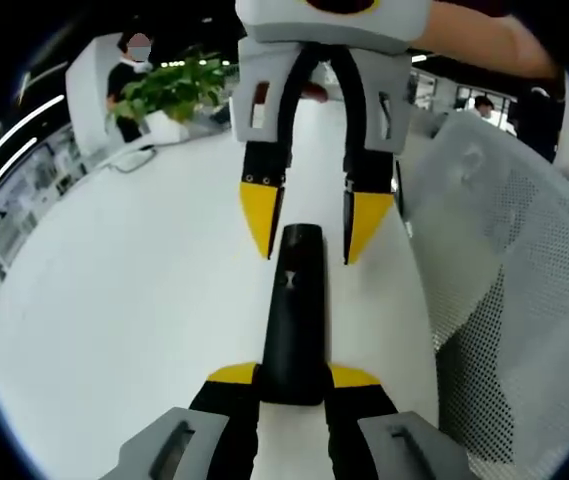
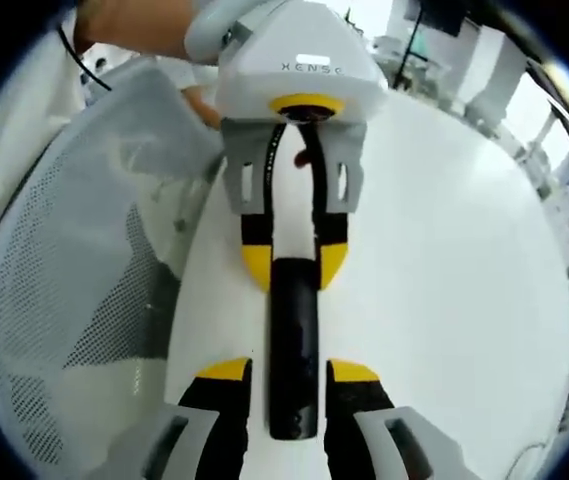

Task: Press the specified remote control buttons in sequence, fully releasing each button before pressing the next.

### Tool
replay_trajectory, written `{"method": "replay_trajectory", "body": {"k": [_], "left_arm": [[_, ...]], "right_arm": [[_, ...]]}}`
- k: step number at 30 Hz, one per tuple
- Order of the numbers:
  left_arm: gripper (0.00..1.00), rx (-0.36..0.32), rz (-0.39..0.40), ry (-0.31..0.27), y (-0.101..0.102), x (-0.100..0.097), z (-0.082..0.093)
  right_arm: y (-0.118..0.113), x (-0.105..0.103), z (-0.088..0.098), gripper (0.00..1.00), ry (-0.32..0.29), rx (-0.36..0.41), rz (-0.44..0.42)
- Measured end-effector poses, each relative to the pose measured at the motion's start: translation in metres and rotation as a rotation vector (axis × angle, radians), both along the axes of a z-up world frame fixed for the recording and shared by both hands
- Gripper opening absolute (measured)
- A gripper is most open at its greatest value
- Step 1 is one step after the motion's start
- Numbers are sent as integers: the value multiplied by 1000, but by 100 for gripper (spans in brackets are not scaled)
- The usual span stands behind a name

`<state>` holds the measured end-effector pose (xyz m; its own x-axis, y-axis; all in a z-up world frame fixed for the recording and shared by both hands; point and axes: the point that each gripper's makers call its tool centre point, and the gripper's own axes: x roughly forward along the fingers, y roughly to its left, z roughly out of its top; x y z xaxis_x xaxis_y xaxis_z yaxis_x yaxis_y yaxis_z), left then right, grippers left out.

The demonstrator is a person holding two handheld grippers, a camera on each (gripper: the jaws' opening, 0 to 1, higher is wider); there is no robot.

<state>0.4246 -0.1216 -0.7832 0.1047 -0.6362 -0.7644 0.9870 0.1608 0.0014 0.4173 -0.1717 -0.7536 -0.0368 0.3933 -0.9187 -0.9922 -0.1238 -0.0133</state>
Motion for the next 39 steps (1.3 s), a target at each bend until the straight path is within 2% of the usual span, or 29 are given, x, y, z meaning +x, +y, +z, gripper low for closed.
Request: {"method": "replay_trajectory", "body": {"k": [25,39], "left_arm": [[24,7,-2,1,-1,-1,1],[24,11,-1,4,-1,-2,1]], "right_arm": [[-34,5,-15,31,33,-28,-66],[-48,7,-29,27,41,-49,-73]]}}
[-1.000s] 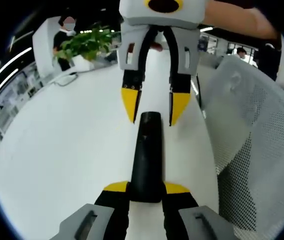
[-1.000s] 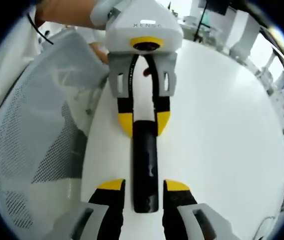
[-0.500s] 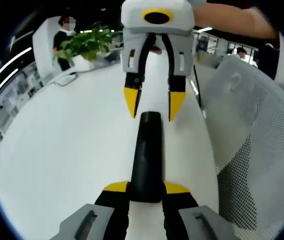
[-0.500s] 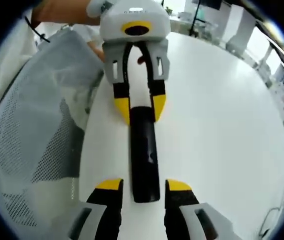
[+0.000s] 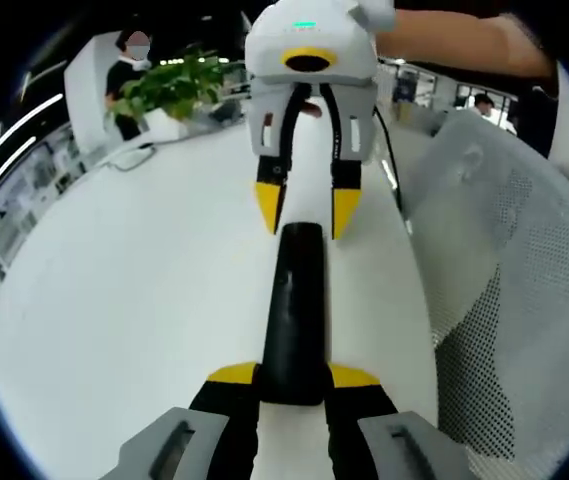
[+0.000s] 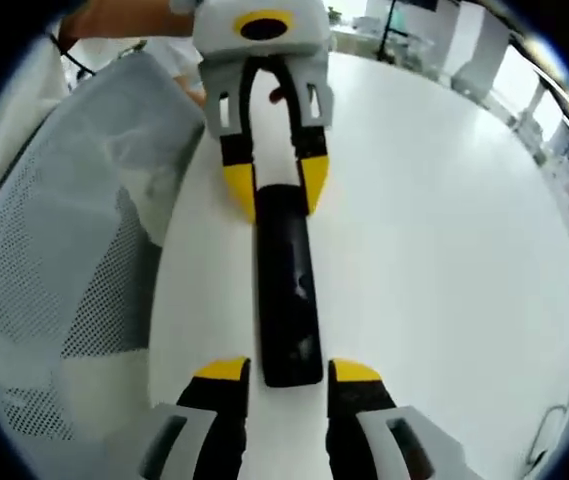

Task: Press the specified remote control buttons in sequence, fully releasing each button before pressing the next.

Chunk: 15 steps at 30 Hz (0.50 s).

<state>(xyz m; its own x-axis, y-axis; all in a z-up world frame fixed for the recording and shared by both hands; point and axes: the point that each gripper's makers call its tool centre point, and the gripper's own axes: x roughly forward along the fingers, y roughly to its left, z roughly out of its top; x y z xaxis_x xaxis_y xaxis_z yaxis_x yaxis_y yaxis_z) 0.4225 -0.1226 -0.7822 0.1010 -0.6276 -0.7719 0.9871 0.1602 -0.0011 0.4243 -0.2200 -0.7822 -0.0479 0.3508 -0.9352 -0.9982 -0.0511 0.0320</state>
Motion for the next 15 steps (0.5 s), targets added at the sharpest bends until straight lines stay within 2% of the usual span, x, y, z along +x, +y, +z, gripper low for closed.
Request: {"method": "replay_trajectory", "body": {"k": [10,15], "left_arm": [[24,1,0,1,0,1,-1],[24,0,-3,1,0,0,0]], "right_arm": [[-3,2,-4,24,1,1,-5],[-3,4,-5,22,-20,-7,12]]}}
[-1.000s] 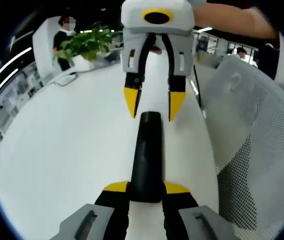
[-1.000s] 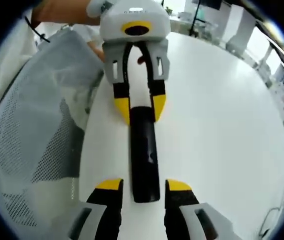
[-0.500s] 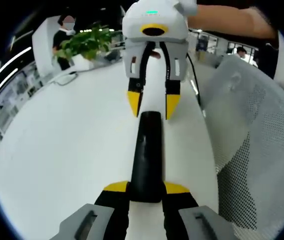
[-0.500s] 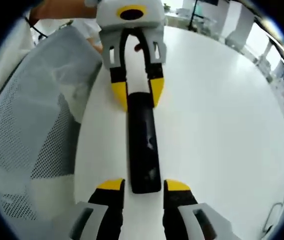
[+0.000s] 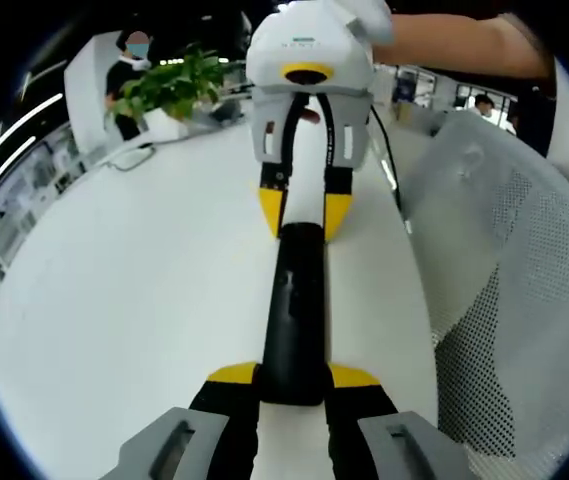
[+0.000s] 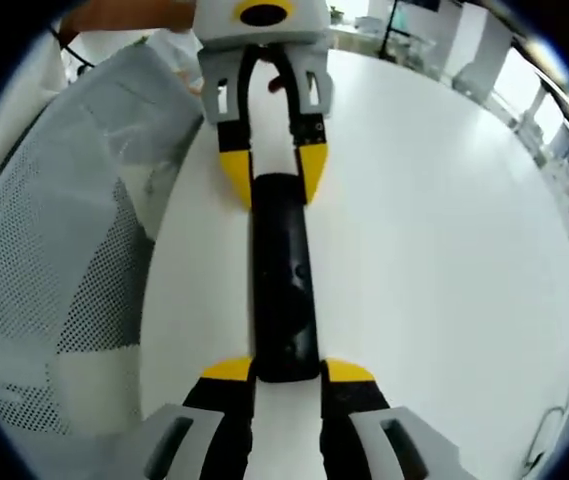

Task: Press the specified remote control buttons in sequence, fully releasing each button before pressing the next.

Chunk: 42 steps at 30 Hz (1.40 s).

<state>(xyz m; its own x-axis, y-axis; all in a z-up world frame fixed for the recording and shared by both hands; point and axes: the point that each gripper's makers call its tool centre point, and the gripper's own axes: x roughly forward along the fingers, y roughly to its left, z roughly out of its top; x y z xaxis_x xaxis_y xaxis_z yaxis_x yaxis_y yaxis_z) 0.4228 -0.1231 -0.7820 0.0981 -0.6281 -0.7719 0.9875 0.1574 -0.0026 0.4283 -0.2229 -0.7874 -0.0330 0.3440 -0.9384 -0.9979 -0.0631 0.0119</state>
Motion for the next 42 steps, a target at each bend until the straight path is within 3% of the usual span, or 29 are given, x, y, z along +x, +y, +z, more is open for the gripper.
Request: {"method": "replay_trajectory", "body": {"k": [3,31,42], "left_arm": [[24,-1,-1,0,-1,-1,1],[23,1,0,4,-1,2,1],[23,-7,5,-3,-4,15,9]], "right_arm": [[-1,0,-1,21,-22,-8,32],[-2,-1,2,20,-40,20,31],[-3,15,9,20,-67,38,28]]}}
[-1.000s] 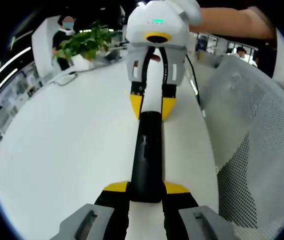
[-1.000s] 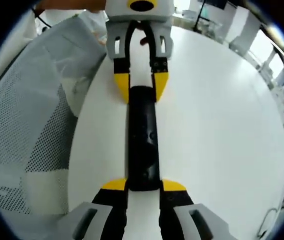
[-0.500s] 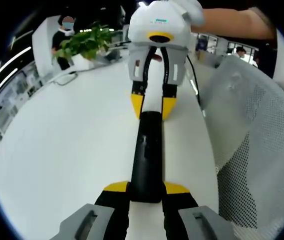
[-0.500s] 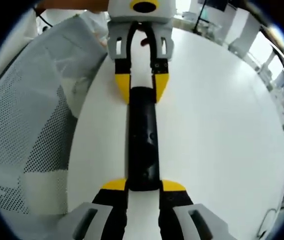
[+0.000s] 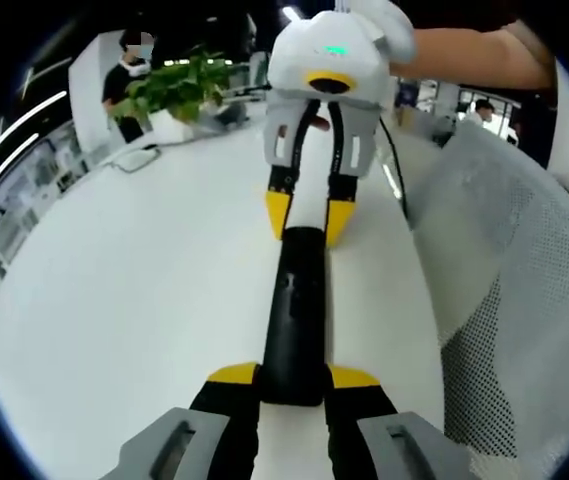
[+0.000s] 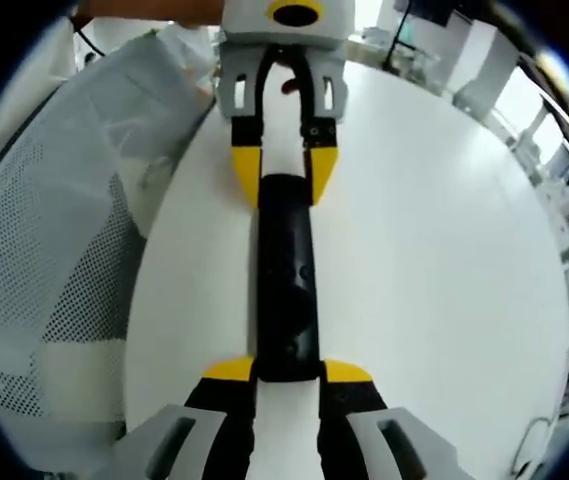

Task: Press the specified remote control buttons in sequence, fully releasing each button before pressing the next.

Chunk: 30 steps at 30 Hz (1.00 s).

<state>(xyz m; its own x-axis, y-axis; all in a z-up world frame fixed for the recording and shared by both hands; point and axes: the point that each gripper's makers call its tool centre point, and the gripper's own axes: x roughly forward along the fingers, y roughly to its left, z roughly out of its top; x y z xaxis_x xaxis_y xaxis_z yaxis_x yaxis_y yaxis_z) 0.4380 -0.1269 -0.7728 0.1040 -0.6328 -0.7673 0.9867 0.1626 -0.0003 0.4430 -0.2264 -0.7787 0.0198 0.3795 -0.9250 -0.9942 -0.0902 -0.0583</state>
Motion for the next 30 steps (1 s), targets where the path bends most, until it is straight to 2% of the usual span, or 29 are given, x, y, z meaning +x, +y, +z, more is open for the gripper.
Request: {"method": "replay_trajectory", "body": {"k": [16,30], "left_arm": [[23,12,-1,-49,3,49,15],[23,23,-6,-64,6,79,16]], "right_arm": [[4,51,17,20,-63,31,-10],[6,80,18,20,-81,56,-22]]}}
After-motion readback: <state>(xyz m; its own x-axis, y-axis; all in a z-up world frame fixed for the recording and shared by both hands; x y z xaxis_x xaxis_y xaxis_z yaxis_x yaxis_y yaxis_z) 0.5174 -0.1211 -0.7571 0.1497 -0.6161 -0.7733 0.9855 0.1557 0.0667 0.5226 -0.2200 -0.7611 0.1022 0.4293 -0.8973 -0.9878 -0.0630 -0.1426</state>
